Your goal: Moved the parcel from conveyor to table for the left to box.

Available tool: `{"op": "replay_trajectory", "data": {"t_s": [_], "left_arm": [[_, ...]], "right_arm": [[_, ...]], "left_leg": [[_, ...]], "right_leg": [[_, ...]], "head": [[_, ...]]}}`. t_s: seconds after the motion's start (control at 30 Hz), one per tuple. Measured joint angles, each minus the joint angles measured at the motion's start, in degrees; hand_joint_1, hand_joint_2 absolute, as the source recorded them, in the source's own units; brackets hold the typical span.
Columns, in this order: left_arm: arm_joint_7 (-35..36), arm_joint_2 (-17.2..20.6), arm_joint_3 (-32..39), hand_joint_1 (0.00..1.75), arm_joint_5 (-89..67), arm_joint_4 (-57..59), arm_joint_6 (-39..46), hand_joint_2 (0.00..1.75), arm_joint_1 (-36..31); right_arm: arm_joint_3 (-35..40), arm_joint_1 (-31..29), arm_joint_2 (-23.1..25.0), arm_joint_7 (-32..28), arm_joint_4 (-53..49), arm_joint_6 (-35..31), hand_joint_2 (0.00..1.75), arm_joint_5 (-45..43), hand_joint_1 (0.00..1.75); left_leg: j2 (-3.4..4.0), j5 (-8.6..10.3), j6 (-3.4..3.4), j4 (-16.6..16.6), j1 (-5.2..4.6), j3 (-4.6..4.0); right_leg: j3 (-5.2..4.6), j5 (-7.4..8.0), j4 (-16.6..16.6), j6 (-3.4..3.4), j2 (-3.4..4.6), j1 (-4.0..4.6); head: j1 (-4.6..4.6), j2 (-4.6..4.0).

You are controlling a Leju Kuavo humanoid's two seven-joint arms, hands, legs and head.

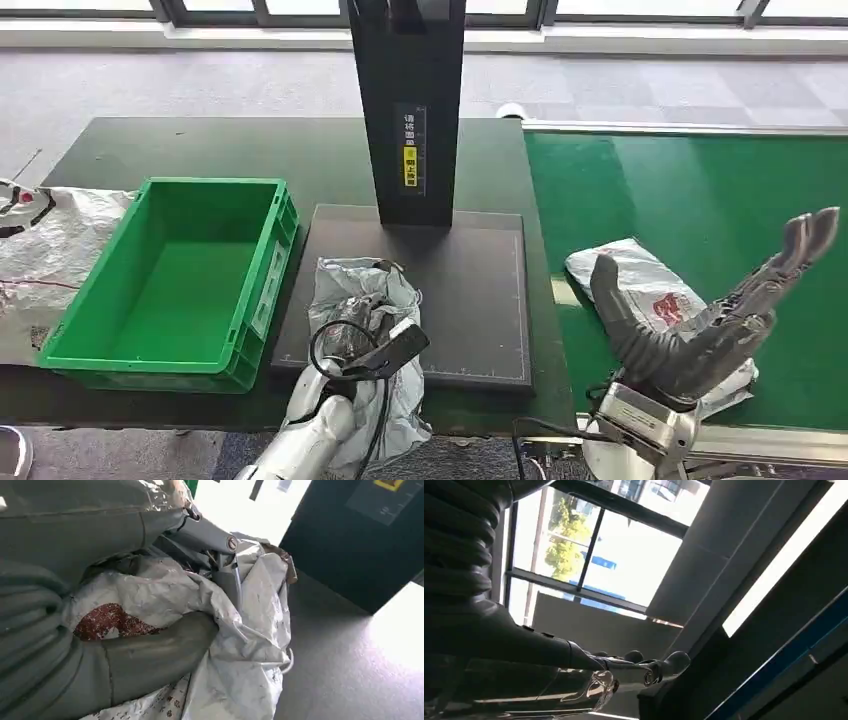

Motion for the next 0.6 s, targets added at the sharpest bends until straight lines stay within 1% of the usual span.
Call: {"op": "replay_trajectory", "data": {"t_s": [0.07, 0.13, 0.23, 0.37, 0.5, 0.6], "left_arm": [[-3.8, 0.0, 0.4, 1.75, 0.5, -3.7, 6.9, 1.75, 0.6], [-4.7, 0.1, 0.9, 1.75, -4.2, -8.9, 9.1, 1.75, 0.1], [-1.4, 0.0, 2.5, 1.75, -12.7, -14.1, 9.3, 1.75, -3.5], [1.4, 0.2, 4.6, 1.75, -19.4, -18.3, 9.3, 1.75, -8.8], [7.3, 1.0, 6.1, 1.75, -25.7, -17.6, 9.3, 1.75, -14.4], [9.1, 1.9, 6.8, 1.75, -27.1, -15.8, 9.3, 1.75, -17.8]], "right_arm": [[0.0, 0.1, 0.0, 0.0, 0.4, 0.0, 1.75, -1.7, 0.00], [-0.1, 0.2, 0.0, 0.0, 1.1, 0.0, 1.75, -3.1, 0.00], [-0.1, 0.5, 0.0, 0.1, 2.9, 0.0, 1.75, -4.8, 0.00], [-0.1, 0.7, 0.0, 0.3, 5.9, 0.0, 1.75, -6.5, 0.00], [0.0, 0.7, 0.0, 1.1, 9.1, 0.0, 1.75, -7.0, 0.00], [0.0, 0.6, 0.0, 0.5, 11.0, 0.0, 1.75, -8.0, 0.00]], "left_leg": [[0.01, 0.04, -0.02, 0.0, 0.00, -0.12], [-0.11, 0.12, 0.03, 0.0, 0.00, -0.19], [-0.13, 0.15, 0.01, 0.0, 0.01, -0.22], [-0.13, 0.15, 0.00, 0.0, 0.01, -0.22], [-0.13, 0.17, -0.02, 0.0, 0.01, -0.24], [-0.13, 0.17, -0.02, 0.0, 0.02, -0.24]], "right_leg": [[-0.17, 0.05, 0.0, -0.04, 0.00, 0.02], [-0.20, 0.04, 0.0, -0.04, -0.11, 0.01], [-0.21, 0.06, 0.0, -0.05, -0.13, 0.02], [-0.22, 0.06, 0.0, -0.05, -0.10, 0.02], [-0.23, 0.06, 0.0, -0.05, -0.11, 0.02], [-0.23, 0.07, 0.0, -0.06, -0.11, 0.03]], "head": [[-0.02, 0.00], [-0.02, 0.00], [0.00, 0.00], [0.00, 0.00], [0.00, 0.00], [0.00, 0.00]]}}
